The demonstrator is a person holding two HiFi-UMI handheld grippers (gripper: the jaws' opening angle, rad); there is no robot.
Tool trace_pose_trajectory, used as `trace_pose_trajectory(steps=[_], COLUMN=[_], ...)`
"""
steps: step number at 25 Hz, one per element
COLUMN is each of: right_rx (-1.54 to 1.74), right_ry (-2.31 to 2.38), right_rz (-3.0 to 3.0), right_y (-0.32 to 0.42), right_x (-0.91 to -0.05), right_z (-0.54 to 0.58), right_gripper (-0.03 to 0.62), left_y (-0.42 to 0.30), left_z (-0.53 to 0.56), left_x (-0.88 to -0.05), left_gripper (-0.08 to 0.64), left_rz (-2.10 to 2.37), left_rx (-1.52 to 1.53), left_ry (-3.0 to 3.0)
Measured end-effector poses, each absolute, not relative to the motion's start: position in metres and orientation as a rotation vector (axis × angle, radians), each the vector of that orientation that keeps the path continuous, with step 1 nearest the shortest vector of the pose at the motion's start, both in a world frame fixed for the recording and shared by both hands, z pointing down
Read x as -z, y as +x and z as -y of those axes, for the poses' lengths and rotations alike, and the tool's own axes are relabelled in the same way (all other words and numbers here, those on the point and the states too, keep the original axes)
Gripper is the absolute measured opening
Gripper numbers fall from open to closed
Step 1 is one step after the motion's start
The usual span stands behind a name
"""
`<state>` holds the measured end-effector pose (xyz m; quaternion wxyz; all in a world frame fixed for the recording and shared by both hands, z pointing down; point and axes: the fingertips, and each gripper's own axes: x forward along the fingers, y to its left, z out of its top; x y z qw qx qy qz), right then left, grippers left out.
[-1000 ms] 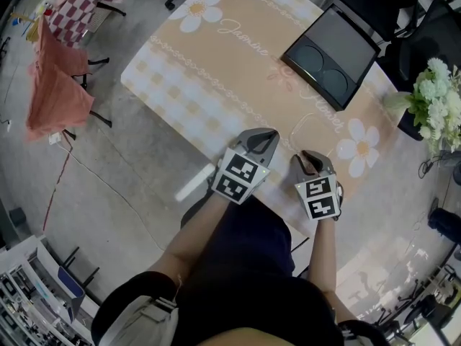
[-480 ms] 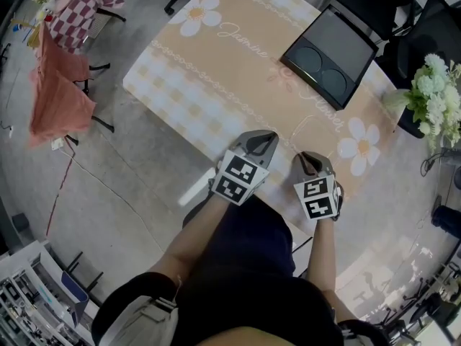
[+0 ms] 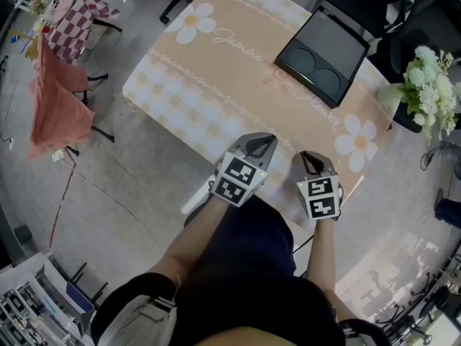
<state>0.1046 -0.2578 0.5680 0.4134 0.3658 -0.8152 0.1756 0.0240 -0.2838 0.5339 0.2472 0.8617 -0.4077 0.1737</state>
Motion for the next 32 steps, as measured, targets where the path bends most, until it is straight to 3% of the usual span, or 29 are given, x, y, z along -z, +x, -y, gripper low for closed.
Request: trace_pose_trajectory(steps=[32], right_rx=[-0.578], right_ry=[1.533], right_rz=[2.150], right_y=[0.161], right_x=[-0.483], right_z=[0.261], right_gripper=[0.021], left_y=[0.076], left_z=[0.295], left_x=[-0.480], left_gripper=[0.008], left_rz=[0.896], left_rx=[-0.381], left_ry=[2.532])
